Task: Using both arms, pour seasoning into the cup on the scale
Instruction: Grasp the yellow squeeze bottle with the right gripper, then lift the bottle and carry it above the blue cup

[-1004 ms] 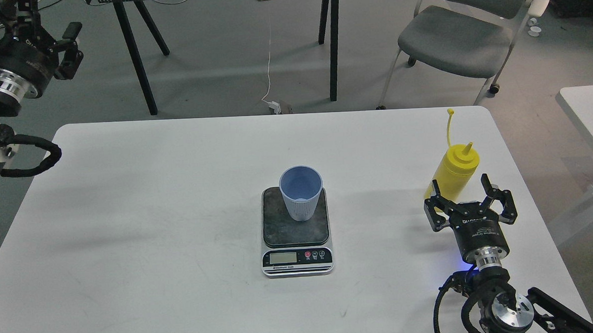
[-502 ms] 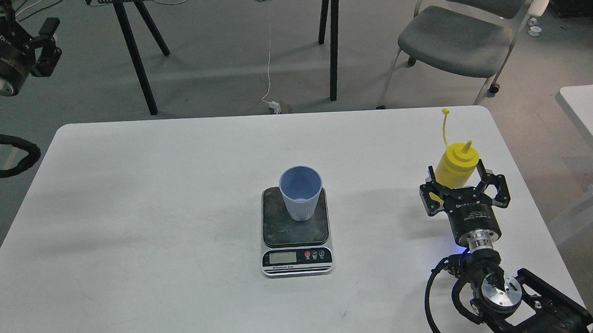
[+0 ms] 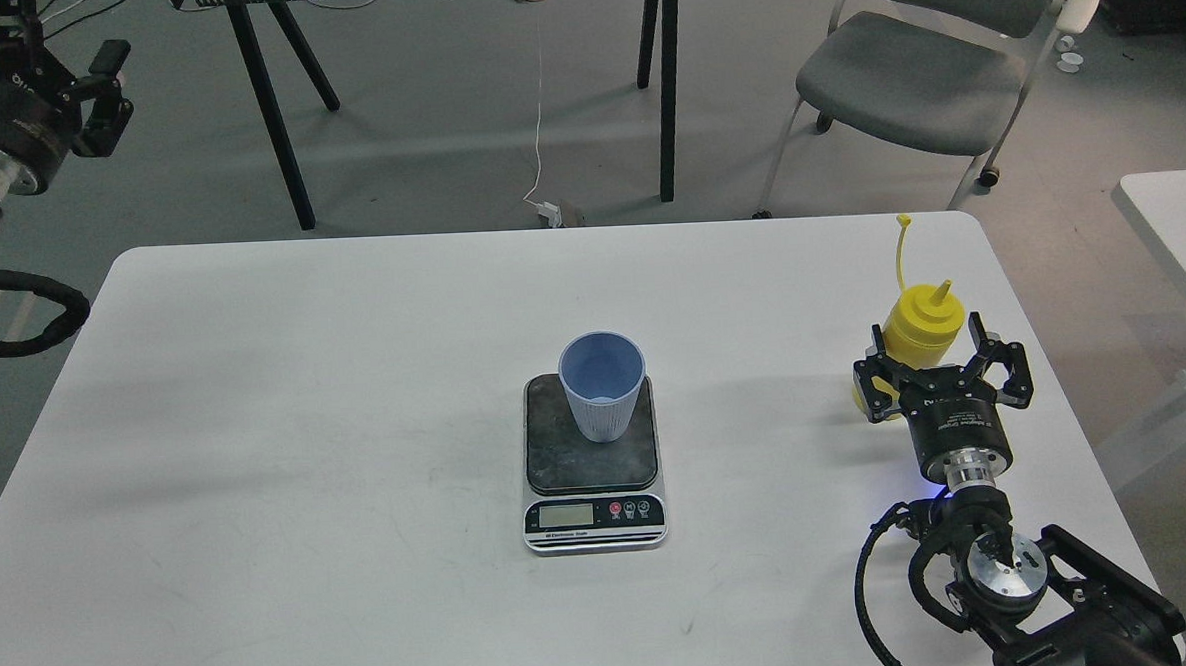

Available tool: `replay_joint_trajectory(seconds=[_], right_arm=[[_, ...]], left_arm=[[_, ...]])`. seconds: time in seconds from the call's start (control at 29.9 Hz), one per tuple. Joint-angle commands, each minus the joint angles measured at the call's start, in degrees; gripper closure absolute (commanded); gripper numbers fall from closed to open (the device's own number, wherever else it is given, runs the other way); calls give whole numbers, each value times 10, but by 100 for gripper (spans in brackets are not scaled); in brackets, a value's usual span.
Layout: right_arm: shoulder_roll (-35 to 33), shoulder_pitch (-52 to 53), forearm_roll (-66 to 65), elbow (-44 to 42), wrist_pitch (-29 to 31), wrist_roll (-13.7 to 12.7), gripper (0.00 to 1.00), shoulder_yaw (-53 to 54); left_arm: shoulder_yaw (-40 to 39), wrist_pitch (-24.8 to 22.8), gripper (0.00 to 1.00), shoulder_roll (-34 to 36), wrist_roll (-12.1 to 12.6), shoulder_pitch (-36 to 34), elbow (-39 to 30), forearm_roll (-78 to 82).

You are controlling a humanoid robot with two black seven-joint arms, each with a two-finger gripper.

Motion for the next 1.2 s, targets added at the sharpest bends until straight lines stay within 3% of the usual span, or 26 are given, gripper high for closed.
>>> replay_joint_trajectory(seconds=[0.0,0.13,0.17,0.23,0.27,0.37,0.54,0.77,0.97,1.17], right_arm=[[7,6,0,-15,0,0,2,-1],[10,6,0,-20,0,1,12,-1],[11,6,0,-20,0,2,24,-1],[12,7,-1,-23,0,7,59,0],[12,11,-1,-29,0,9,65,0],[13,14,-1,-36,0,10,65,-2],[13,14,-2,-33,0,13,74,-2],[13,27,-41,-29,0,12,75,-4],[-5,119,-250,-29,0,12,77,-2],[-47,231,-634,4,0,12,77,-18]], left_arm=[[0,0,15,-1,0,-1,-1,0],[1,1,15,-1,0,0,0,0],[1,1,15,-1,0,0,0,0],[1,1,15,-1,0,-1,0,0],[0,1,15,-1,0,-1,0,0],[0,1,15,-1,0,-1,0,0],[0,0,15,-1,0,-1,-1,0],[-3,-1,15,-1,0,-2,-1,0],[-3,-3,15,-1,0,-3,-1,0],[-4,-3,15,-11,0,-5,-1,0]])
